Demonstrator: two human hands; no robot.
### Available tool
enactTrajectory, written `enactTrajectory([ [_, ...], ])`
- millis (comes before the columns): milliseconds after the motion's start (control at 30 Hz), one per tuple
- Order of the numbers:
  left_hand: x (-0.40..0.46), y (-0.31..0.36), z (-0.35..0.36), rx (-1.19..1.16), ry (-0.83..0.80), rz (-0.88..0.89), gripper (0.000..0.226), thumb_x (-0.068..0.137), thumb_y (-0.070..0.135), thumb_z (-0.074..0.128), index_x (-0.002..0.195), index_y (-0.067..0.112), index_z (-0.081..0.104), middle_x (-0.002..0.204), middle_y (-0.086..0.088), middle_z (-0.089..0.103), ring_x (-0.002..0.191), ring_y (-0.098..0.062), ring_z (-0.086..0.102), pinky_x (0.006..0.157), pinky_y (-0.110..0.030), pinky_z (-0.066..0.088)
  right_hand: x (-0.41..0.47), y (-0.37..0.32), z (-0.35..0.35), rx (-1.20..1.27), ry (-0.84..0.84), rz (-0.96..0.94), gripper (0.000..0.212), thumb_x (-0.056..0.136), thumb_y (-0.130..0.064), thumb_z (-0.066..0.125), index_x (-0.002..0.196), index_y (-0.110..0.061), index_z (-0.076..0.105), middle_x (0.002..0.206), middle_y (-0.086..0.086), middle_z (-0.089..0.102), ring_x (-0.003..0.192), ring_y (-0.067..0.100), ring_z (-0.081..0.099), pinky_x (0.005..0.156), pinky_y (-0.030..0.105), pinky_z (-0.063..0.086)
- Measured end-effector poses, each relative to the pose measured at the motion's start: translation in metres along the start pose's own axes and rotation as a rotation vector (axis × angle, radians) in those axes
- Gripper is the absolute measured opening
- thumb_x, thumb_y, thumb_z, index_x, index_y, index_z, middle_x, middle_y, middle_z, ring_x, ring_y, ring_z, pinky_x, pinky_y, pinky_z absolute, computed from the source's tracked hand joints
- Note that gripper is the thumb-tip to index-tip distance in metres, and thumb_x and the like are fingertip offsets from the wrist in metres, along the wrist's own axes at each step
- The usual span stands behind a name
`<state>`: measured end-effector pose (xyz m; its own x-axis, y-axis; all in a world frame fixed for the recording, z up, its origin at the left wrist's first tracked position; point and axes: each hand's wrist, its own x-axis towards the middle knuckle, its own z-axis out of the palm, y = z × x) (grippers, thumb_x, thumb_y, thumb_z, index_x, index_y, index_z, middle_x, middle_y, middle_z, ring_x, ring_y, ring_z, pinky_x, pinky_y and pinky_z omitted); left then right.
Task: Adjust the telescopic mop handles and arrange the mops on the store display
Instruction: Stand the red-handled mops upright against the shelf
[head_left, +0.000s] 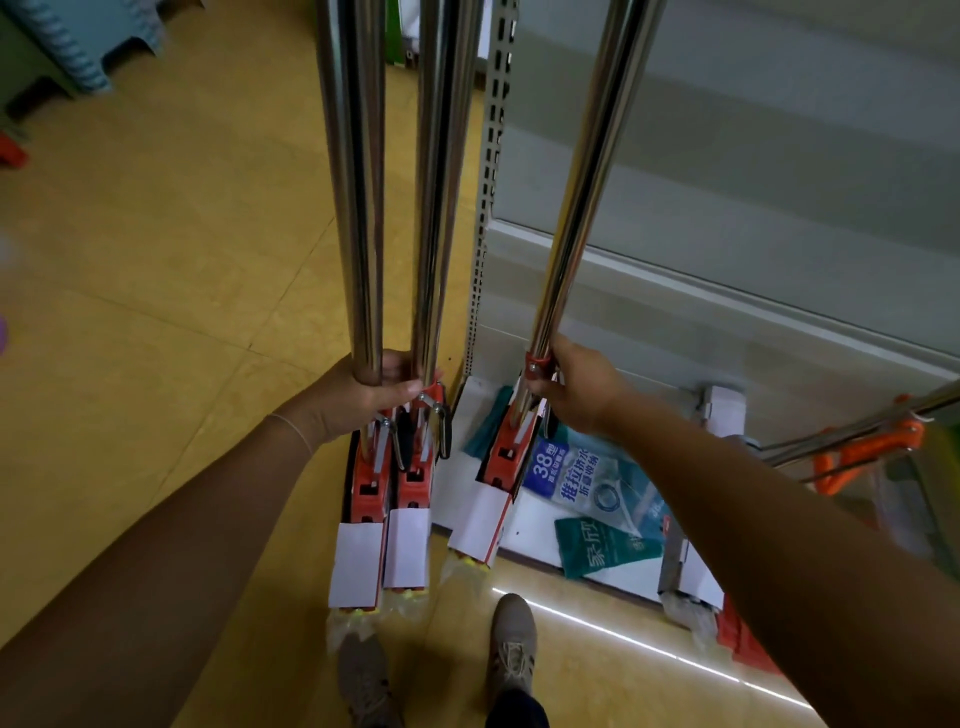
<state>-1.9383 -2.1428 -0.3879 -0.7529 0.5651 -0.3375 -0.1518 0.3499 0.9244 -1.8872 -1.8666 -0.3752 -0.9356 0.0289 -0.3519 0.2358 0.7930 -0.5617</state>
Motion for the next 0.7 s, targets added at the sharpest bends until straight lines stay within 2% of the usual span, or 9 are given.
enactTrajectory([
  [67,-0.011,-0.006,-0.007,-0.022,0.001,0.002,0.027,0.087,0.018,0.069,0.109,0.033,0.072,0.118,0.007,0.071,0.118,-0.010,0.061,0.109,-0.044,0.042,0.003,-0.004,0.005,-0.002,0.014,0.003,0.033,0.094,-0.021,0.062,0.126,-0.019,0.051,0.111,0.002,0.065,0.099,0.020,0.060,0.079,0.030,0.044],
  [133,-0.023,-0.010,-0.012,-0.041,0.016,0.010,0.029,0.084,0.023,0.069,0.113,0.026,0.071,0.120,0.002,0.070,0.121,-0.014,0.060,0.110,-0.045,0.041,0.007,-0.007,0.009,-0.009,0.026,0.016,0.034,0.094,-0.022,0.062,0.126,-0.019,0.051,0.110,0.001,0.064,0.097,0.019,0.059,0.079,0.029,0.042],
  [233,-0.035,-0.008,-0.020,-0.041,0.000,0.018,0.031,0.076,0.043,0.072,0.106,0.036,0.073,0.117,0.007,0.071,0.119,-0.012,0.061,0.107,-0.037,0.043,0.012,-0.012,0.015,0.008,0.046,0.036,0.037,0.094,-0.022,0.063,0.128,-0.018,0.050,0.114,0.002,0.065,0.102,0.021,0.062,0.081,0.030,0.044],
  [300,-0.038,-0.008,-0.025,-0.021,-0.002,0.011,0.019,0.081,0.036,0.073,0.100,0.039,0.075,0.110,0.013,0.073,0.113,-0.005,0.063,0.105,-0.036,0.045,0.014,-0.016,0.019,0.026,0.060,0.045,0.036,0.094,-0.023,0.063,0.127,-0.017,0.050,0.115,0.004,0.065,0.099,0.018,0.060,0.080,0.030,0.043],
  [367,-0.041,-0.005,-0.026,-0.013,-0.005,0.015,0.020,0.085,0.026,0.070,0.093,0.044,0.075,0.101,0.019,0.074,0.107,0.000,0.064,0.103,-0.033,0.046,0.017,-0.019,0.023,0.041,0.084,0.054,0.037,0.094,-0.024,0.063,0.128,-0.016,0.050,0.115,0.003,0.064,0.095,0.015,0.056,0.078,0.028,0.041],
  [433,-0.044,-0.006,-0.025,-0.003,-0.008,0.025,0.018,0.075,0.048,0.075,0.093,0.049,0.074,0.102,0.018,0.074,0.107,-0.002,0.065,0.100,-0.028,0.048,0.020,-0.021,0.026,0.064,0.113,0.066,0.038,0.094,-0.024,0.063,0.129,-0.016,0.050,0.113,0.003,0.063,0.093,0.015,0.055,0.077,0.027,0.040],
  [500,-0.045,-0.007,-0.025,-0.026,0.001,0.028,0.034,0.065,0.059,0.075,0.097,0.046,0.074,0.106,0.012,0.074,0.110,-0.007,0.065,0.099,-0.028,0.048,0.023,-0.023,0.028,0.091,0.140,0.083,0.037,0.094,-0.025,0.063,0.128,-0.016,0.050,0.110,0.002,0.061,0.092,0.016,0.055,0.075,0.028,0.041],
  [633,-0.047,-0.008,-0.027,-0.014,-0.001,0.004,0.022,0.073,0.044,0.071,0.094,0.044,0.074,0.100,0.012,0.075,0.104,-0.005,0.067,0.093,-0.024,0.050,0.031,-0.020,0.030,0.127,0.198,0.119,0.031,0.093,-0.028,0.063,0.121,-0.019,0.052,0.107,0.001,0.064,0.093,0.018,0.061,0.080,0.034,0.050],
  [700,-0.049,-0.007,-0.028,0.003,-0.008,0.000,0.020,0.084,0.027,0.072,0.092,0.045,0.074,0.098,0.015,0.075,0.102,-0.002,0.067,0.089,-0.021,0.050,0.036,-0.017,0.030,0.166,0.218,0.149,0.029,0.092,-0.029,0.064,0.118,-0.022,0.053,0.102,0.001,0.064,0.093,0.020,0.065,0.083,0.041,0.056],
])
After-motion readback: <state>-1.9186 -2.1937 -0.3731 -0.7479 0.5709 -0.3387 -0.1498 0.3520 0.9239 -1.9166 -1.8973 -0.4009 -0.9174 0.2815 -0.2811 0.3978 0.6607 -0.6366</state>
